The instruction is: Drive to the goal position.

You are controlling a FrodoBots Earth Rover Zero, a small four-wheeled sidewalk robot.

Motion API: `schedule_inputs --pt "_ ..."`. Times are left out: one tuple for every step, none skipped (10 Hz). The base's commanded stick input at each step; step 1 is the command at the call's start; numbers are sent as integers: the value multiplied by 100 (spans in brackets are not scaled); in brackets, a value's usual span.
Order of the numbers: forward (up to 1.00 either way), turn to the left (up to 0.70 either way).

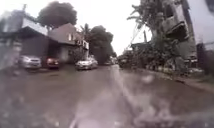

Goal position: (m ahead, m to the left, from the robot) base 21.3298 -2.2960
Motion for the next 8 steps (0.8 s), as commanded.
schedule_inputs --pt "100 0" --pt "100 0" --pt "100 0" --pt "100 0" --pt "100 0" --pt "100 -15" --pt "100 -27" --pt "100 -4"
